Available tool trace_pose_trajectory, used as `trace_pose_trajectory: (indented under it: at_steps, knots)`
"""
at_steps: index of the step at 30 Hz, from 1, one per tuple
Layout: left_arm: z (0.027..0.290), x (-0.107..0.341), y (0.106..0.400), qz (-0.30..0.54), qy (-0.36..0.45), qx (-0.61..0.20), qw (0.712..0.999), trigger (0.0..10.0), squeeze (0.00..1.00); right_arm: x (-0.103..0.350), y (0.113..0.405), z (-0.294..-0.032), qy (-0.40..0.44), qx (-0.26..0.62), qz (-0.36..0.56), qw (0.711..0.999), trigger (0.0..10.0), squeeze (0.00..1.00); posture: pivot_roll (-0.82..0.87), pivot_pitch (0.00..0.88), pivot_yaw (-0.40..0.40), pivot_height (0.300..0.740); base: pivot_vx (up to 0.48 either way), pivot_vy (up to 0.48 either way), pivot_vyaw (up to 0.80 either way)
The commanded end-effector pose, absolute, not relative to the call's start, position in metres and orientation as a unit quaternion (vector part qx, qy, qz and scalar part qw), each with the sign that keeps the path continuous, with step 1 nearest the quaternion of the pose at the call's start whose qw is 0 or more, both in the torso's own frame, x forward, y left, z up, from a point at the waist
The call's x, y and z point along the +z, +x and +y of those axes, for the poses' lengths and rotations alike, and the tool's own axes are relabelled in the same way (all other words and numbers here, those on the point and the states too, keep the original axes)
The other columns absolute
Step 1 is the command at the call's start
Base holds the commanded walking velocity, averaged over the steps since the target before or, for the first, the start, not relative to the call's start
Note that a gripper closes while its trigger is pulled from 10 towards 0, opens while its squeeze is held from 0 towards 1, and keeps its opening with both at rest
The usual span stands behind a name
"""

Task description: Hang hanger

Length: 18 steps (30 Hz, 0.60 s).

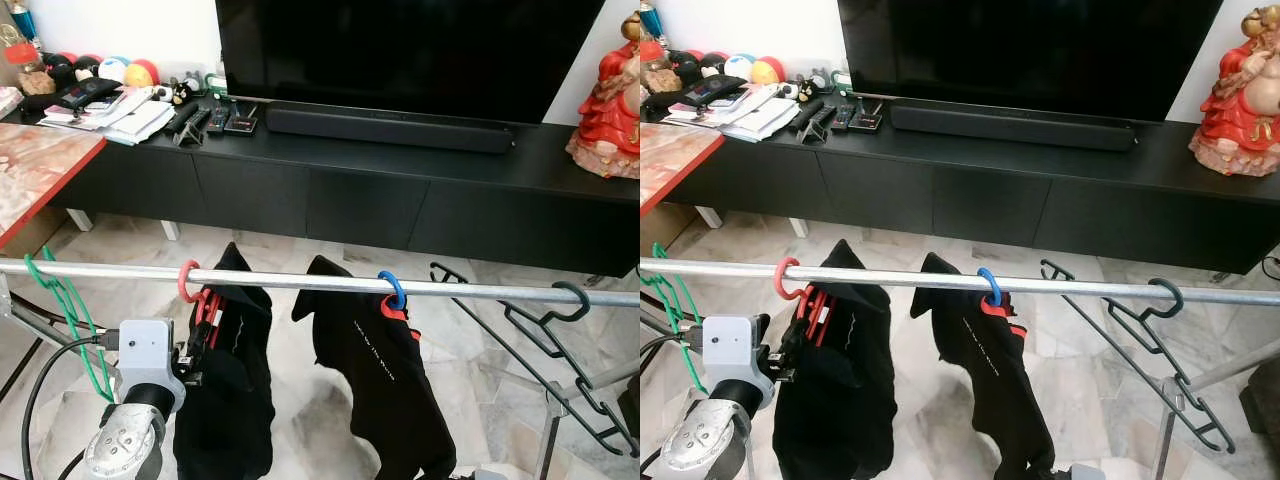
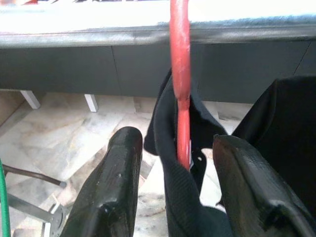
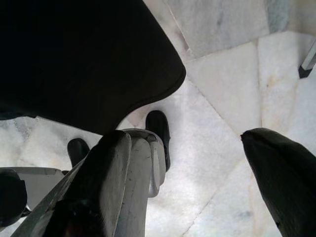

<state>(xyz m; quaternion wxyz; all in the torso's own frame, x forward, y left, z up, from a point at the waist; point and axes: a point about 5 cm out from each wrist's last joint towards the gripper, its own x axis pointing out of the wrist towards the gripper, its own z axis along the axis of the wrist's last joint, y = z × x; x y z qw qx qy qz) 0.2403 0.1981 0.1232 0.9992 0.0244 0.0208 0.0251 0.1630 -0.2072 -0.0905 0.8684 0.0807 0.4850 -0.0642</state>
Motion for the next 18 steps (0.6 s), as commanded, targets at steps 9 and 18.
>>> trace_pose_trajectory:
  at_steps: [9,18]
  knots:
    - [0.198,0.128,0.238,0.007,0.035,0.041,0.999,10.0,0.00,-0.094,0.156,-0.206,0.091,-0.059,0.495,0.862,10.0,0.00,0.01,0.135,-0.014,0.740,0.000,-0.472,-0.56]
    - [0.205,0.138,0.238,-0.028,0.039,0.075,0.996,10.0,0.00,-0.093,0.156,-0.206,0.095,-0.062,0.489,0.865,10.0,0.00,0.01,0.131,-0.014,0.740,0.000,-0.472,0.00]
